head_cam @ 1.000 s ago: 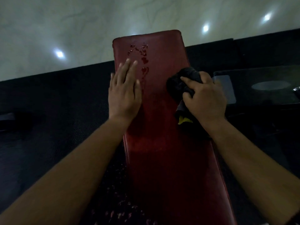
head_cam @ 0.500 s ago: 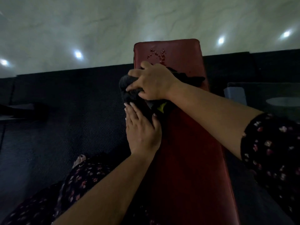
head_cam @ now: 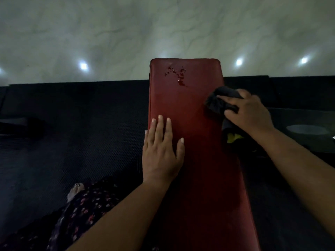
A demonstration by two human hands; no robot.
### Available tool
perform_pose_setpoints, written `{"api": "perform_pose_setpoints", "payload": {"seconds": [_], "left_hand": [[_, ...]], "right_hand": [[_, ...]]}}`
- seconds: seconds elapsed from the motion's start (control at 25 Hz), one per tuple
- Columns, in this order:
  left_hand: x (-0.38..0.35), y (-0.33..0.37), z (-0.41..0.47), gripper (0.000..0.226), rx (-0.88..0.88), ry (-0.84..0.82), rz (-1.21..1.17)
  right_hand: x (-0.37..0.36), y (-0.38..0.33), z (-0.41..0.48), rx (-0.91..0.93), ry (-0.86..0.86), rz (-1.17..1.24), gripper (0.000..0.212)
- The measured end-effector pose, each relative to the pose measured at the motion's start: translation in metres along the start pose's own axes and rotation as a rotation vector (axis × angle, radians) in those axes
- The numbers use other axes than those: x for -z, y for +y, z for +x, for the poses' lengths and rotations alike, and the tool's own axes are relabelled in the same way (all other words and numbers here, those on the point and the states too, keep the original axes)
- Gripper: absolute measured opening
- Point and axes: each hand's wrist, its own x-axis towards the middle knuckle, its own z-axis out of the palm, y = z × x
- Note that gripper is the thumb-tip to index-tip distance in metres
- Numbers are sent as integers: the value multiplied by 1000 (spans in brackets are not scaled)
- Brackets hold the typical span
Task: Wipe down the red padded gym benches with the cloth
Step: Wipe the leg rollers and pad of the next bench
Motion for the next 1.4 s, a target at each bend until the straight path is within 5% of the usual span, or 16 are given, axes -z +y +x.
{"api": "perform_pose_setpoints", "payload": {"seconds": [0.16, 0.52, 0.72, 1.0, 1.16, 1.4], "left_hand": [[4, 0, 0, 75, -12, -5, 27], [6, 1, 1, 74, -19, 14, 63], [5, -1, 0, 73, -31, 24, 30], [-1, -3, 1, 68, -35, 48, 33], [-1, -1, 0, 70, -35, 58, 18], [1, -1, 2, 69, -35, 79, 21]], "right_hand": [[1, -39, 38, 54, 53, -166, 45], [-7, -174, 84, 628, -17, -318, 47], [-7, -145, 101, 398, -45, -240, 49], [3, -15, 49, 68, 39, -86, 46], [1, -32, 89, -126, 47, -138, 44], [-9, -133, 122, 93, 45, -212, 47]]}}
